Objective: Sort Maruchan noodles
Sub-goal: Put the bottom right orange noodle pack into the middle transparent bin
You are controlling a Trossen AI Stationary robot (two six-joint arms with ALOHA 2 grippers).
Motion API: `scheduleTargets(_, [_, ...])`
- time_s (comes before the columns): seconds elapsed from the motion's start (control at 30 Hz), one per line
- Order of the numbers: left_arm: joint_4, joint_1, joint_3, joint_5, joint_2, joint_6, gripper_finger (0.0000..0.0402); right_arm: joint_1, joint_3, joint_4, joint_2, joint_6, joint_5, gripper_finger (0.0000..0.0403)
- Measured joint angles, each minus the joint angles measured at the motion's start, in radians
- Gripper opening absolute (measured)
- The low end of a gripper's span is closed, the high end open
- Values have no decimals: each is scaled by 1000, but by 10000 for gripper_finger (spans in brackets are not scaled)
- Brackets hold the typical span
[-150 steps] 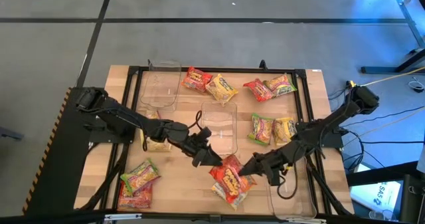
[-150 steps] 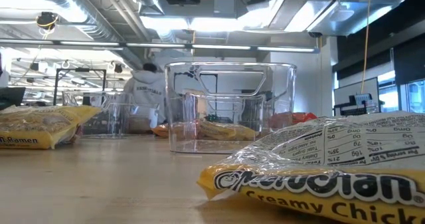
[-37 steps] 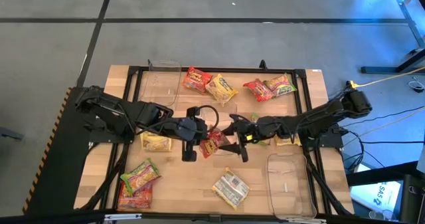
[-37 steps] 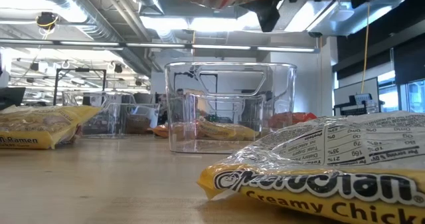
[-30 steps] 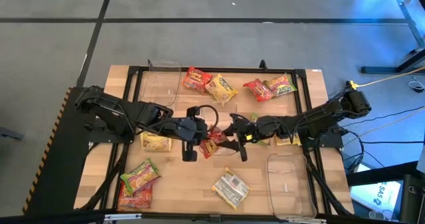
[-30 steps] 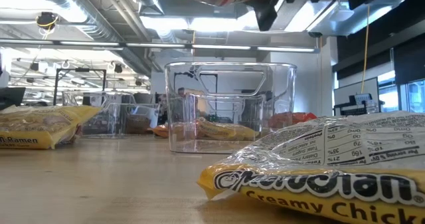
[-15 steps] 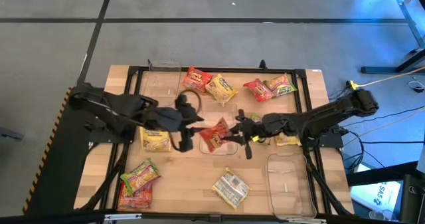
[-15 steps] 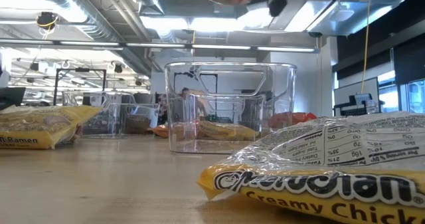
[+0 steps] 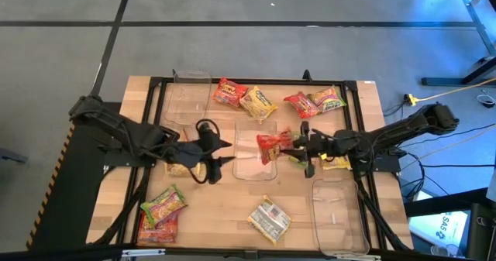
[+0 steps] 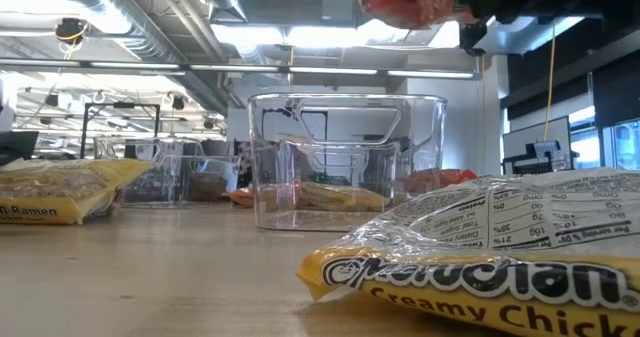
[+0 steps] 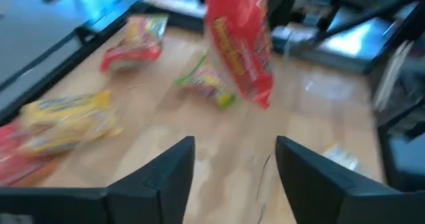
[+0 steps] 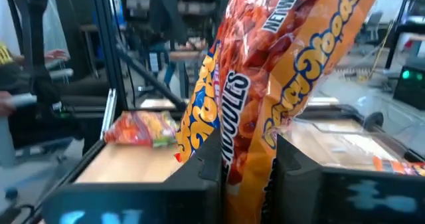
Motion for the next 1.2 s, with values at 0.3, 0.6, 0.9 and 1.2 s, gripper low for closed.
scheduleTargets(0.3, [577,77,-219,114,59,54,264,0,-28,182,41,-29,-23,36])
scheduleTargets(0.6, [808,108,-228,153,153,119,265,0,25,207,132,-50,-30,36])
scheduleTargets(0.9, [843,126,-228,140,166,130,265,0,75,253,214,-51,-22,38])
scheduleTargets(1.2, [858,130,-228,147,165,152,207,0,122,259,263,-54,-33,39])
